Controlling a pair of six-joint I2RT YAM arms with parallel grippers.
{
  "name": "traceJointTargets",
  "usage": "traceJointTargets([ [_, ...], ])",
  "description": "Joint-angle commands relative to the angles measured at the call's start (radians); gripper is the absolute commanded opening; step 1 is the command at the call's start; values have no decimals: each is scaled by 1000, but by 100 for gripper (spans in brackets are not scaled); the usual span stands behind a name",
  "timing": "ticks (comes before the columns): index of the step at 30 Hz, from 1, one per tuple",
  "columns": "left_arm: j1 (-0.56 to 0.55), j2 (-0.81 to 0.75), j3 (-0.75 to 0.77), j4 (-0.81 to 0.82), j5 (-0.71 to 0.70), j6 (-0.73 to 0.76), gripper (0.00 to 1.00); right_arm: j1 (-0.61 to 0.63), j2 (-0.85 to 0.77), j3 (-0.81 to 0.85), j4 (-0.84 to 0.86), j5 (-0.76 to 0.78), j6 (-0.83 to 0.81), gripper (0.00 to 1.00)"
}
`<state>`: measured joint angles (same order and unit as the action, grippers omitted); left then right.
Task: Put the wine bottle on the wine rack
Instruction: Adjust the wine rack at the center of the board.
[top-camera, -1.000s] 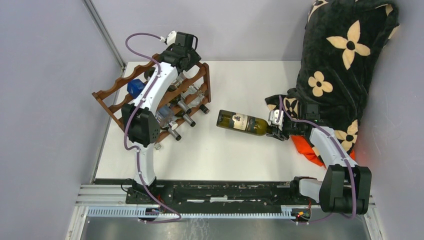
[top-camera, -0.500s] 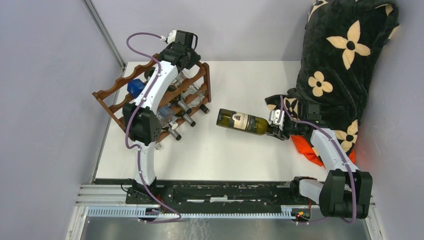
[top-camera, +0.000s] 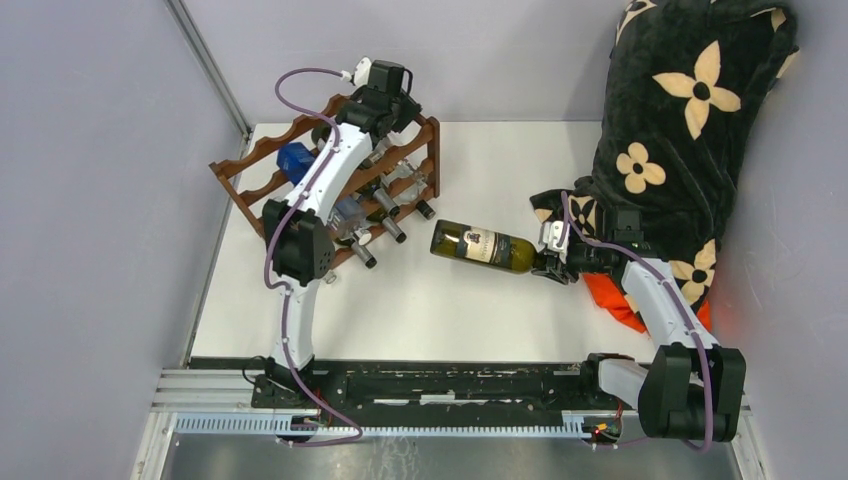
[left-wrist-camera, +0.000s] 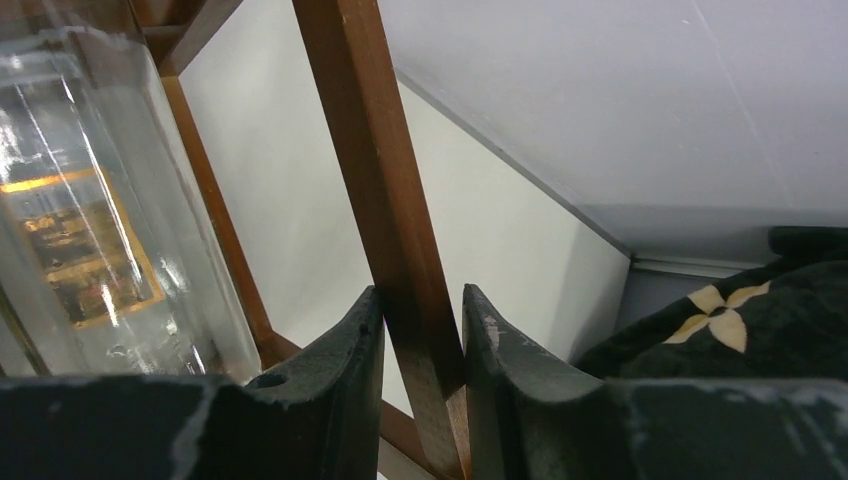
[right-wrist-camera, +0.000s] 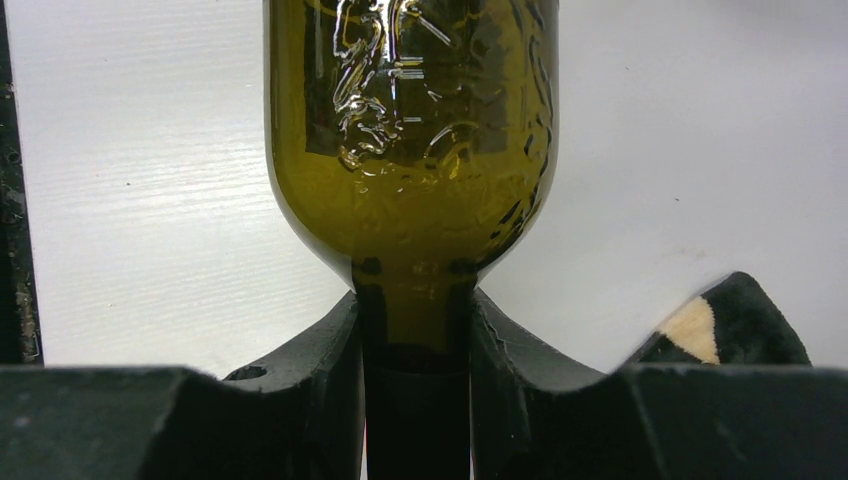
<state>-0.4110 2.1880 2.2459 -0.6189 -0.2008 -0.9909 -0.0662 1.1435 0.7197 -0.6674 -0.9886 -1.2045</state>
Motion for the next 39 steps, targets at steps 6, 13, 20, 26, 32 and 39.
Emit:
traceJointTargets([
  [6,-107,88,83,269,240,-108,26,57,-58,23,7,-161,30,0],
  [13,-105,37,58,261,204,-75,48,177,-120,-31,156,-107,245,0],
  [20,-91,-133,-78,241,94,24,78,291,-168,-64,303,-41,458,0],
  [26,-89,-258,-103,151,45,133,83,391,-179,-64,413,45,623,0],
  [32,-89,-391,-164,90,21,255,86,525,-169,-56,484,137,753,0],
  [39,-88,-633,-312,105,50,495,87,638,-113,-31,620,216,964,0],
])
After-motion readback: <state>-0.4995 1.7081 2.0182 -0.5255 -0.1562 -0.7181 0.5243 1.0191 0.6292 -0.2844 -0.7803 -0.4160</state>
